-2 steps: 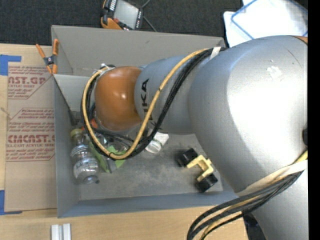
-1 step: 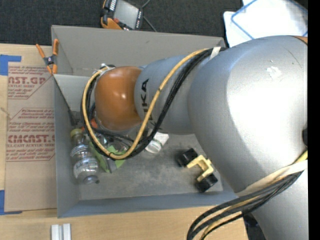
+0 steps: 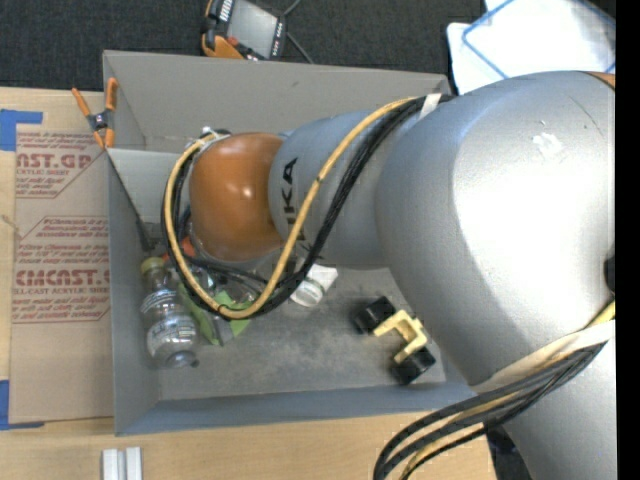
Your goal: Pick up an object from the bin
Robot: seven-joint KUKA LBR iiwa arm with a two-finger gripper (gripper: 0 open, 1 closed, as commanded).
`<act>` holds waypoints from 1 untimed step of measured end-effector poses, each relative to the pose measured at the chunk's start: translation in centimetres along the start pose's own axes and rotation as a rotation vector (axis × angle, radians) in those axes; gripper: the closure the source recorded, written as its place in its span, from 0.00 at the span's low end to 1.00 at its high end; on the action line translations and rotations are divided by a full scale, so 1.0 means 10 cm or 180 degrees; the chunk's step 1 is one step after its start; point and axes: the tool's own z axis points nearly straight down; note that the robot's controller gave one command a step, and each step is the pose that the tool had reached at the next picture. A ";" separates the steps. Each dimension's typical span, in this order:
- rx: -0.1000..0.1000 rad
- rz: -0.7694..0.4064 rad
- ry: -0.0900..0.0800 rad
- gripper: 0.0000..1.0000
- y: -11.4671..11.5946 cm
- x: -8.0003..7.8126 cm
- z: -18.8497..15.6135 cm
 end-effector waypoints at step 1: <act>0.0000 0.0000 0.0000 1.00 0.00 0.00 0.00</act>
Offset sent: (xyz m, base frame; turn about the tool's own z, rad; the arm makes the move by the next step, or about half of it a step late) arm 0.0000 0.0000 0.0000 0.0000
